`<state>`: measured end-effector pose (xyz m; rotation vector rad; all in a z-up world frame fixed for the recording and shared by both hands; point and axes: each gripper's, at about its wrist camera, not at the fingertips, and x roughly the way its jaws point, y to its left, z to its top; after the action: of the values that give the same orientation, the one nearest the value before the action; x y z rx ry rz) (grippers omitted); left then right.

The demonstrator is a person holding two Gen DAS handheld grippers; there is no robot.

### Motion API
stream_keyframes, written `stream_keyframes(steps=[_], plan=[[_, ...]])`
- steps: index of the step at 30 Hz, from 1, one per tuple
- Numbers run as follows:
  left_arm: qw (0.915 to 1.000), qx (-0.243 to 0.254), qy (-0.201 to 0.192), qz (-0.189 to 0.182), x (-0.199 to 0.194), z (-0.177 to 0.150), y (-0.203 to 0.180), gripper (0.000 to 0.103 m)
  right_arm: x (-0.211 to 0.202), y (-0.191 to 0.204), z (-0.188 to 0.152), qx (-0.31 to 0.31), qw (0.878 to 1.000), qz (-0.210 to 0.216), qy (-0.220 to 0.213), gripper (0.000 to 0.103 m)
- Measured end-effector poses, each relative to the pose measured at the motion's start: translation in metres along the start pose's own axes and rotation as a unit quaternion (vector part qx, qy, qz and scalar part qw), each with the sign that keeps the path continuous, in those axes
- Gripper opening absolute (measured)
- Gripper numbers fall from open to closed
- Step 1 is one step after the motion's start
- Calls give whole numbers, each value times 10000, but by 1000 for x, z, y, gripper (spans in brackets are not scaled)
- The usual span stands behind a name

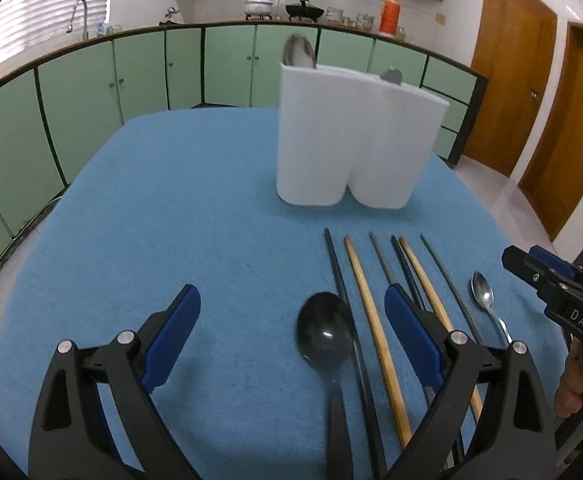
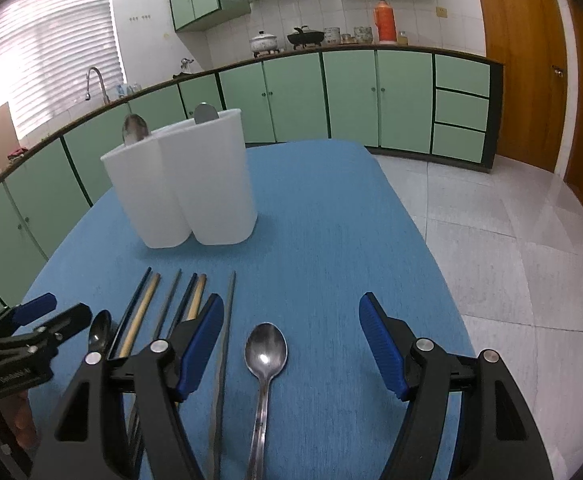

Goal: Organize utensils
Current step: 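Grasp the black plastic spoon with the left tool while the right tool grasps a silver spoon, then lift both spoons and lower them into the white holder, opening both tools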

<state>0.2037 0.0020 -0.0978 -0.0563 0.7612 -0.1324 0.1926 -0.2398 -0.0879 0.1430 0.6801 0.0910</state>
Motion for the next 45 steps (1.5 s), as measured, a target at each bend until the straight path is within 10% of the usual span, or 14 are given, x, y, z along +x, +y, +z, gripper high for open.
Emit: stream_keyframes(steps=[20,45], plan=[[9990,47,400,-184,22,-7,-8,33,4,-7,-6,61,10000,-29,66,69],[9999,-85,78,100,6,6,17,32,30,18,-17,-398,9960,-162,785,42]])
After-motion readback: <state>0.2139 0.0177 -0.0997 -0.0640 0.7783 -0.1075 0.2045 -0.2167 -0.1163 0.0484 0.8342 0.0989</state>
